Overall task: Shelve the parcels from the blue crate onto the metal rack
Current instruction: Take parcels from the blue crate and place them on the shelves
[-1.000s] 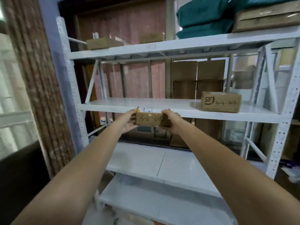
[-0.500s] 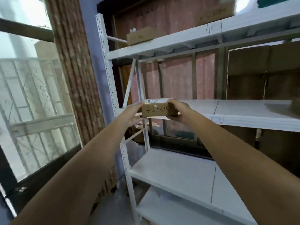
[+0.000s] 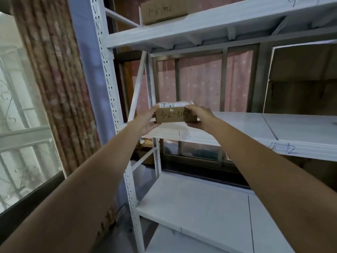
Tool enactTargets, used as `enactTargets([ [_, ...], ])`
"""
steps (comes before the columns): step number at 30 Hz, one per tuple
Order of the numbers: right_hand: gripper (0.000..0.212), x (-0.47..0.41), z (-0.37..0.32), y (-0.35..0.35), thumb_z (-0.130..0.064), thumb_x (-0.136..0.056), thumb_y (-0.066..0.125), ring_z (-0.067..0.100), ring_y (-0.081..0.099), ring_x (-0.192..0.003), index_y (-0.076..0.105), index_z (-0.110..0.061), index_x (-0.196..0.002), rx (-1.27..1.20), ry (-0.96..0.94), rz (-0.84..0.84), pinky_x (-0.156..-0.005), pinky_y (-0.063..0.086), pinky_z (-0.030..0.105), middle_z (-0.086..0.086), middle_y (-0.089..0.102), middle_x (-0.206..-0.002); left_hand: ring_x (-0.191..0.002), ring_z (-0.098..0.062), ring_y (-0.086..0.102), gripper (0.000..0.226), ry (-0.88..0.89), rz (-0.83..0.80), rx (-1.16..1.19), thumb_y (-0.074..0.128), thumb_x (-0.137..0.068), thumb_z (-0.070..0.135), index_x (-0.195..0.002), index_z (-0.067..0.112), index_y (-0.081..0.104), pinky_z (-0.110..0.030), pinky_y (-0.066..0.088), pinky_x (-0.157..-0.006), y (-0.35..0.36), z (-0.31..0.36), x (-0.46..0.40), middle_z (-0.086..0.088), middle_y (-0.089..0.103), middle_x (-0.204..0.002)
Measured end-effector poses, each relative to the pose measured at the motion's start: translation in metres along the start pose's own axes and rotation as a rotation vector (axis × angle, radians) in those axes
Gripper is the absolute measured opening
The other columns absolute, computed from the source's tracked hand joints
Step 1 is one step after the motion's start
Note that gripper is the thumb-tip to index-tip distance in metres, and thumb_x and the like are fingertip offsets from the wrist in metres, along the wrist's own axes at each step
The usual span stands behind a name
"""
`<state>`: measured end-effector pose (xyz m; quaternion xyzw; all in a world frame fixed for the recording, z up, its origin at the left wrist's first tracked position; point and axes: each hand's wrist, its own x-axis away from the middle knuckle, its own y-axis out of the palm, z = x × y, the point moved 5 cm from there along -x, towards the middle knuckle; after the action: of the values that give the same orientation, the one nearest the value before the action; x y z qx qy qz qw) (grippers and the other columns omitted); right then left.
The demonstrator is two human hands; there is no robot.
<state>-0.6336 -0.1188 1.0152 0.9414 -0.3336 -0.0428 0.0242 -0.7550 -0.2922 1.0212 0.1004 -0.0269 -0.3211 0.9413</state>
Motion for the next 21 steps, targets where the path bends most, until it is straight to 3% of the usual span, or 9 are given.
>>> enactTargets([
  [4,0.062,-0.024,0.011,-0.005,-0.053,-0.081,0.07,0.023,0.058,-0.105,0.051,-0.017,-0.127,0.196,-0.03,0.127,-0.095,0.052,0.039,0.004,0.056,-0.119,-0.096,-0.02,0.064,0.02,0.004,-0.098,-0.068,0.06,-0.091,0.036,-0.097,0.018,0.061,-0.028,0.057,-0.075,-0.004,-0.011,-0.051,-0.005,0.067,-0.1],
  [7,0.071,-0.033,0.025,-0.007,-0.062,-0.084,0.06,0.022,0.048,-0.115,0.045,-0.017,-0.137,0.351,-0.027,0.219,-0.104,0.036,0.041,0.004,0.052,-0.13,-0.104,-0.022,0.061,0.037,0.028,-0.167,-0.184,0.055,-0.092,0.043,-0.112,0.013,0.061,-0.03,0.051,-0.087,-0.005,-0.024,-0.085,-0.007,0.066,-0.113],
  [10,0.073,-0.038,0.037,-0.003,-0.064,-0.086,0.055,0.026,0.046,-0.125,0.044,-0.016,-0.14,0.404,0.001,0.279,-0.105,0.034,0.041,0.008,0.049,-0.141,-0.116,-0.025,0.053,0.055,0.082,-0.186,-0.406,0.047,-0.092,0.054,-0.126,0.011,0.055,-0.038,0.041,-0.104,-0.01,-0.037,-0.112,-0.007,0.059,-0.126],
  [13,0.079,-0.045,0.05,-0.001,-0.075,-0.082,0.048,0.027,0.046,-0.128,0.045,-0.021,-0.139,0.472,0.013,0.359,-0.113,0.028,0.045,0.007,0.05,-0.144,-0.107,-0.02,0.049,0.063,0.145,-0.225,-0.508,0.039,-0.091,0.062,-0.129,0.013,0.053,-0.032,0.034,-0.096,-0.009,-0.044,-0.131,-0.006,0.057,-0.127],
  [15,0.086,-0.05,0.061,-0.005,-0.082,-0.08,0.033,0.031,0.039,-0.137,0.04,-0.024,-0.143,0.629,0.048,0.434,-0.118,0.011,0.055,0.006,0.046,-0.148,-0.108,-0.021,0.05,0.07,0.179,-0.248,-0.575,0.036,-0.087,0.07,-0.128,0.015,0.054,-0.032,0.034,-0.099,-0.009,-0.05,-0.14,-0.006,0.057,-0.13],
  [17,0.088,-0.055,0.071,-0.008,-0.083,-0.082,0.019,0.033,0.034,-0.141,0.036,-0.026,-0.146,0.778,0.054,0.496,-0.117,0.001,0.056,0.006,0.045,-0.149,-0.123,-0.027,0.048,0.078,0.184,-0.271,-0.643,0.028,-0.082,0.077,-0.13,0.021,0.053,-0.045,0.027,-0.113,-0.011,-0.059,-0.149,-0.006,0.055,-0.136],
  [19,0.086,-0.059,0.077,-0.01,-0.082,-0.083,0.013,0.032,0.037,-0.138,0.038,-0.026,-0.144,0.871,0.049,0.542,-0.116,0.003,0.055,0.008,0.051,-0.144,-0.132,-0.03,0.041,0.079,0.196,-0.263,-0.747,0.017,-0.083,0.078,-0.133,0.026,0.05,-0.055,0.016,-0.116,-0.013,-0.068,-0.155,-0.005,0.051,-0.14],
  [21,0.083,-0.061,0.079,-0.009,-0.08,-0.085,0.013,0.032,0.041,-0.136,0.04,-0.026,-0.142,0.935,0.047,0.565,-0.116,0.006,0.055,0.008,0.055,-0.139,-0.134,-0.031,0.039,0.077,0.24,-0.223,-0.899,0.008,-0.087,0.073,-0.135,0.029,0.048,-0.056,0.009,-0.116,-0.014,-0.074,-0.159,-0.004,0.051,-0.14],
])
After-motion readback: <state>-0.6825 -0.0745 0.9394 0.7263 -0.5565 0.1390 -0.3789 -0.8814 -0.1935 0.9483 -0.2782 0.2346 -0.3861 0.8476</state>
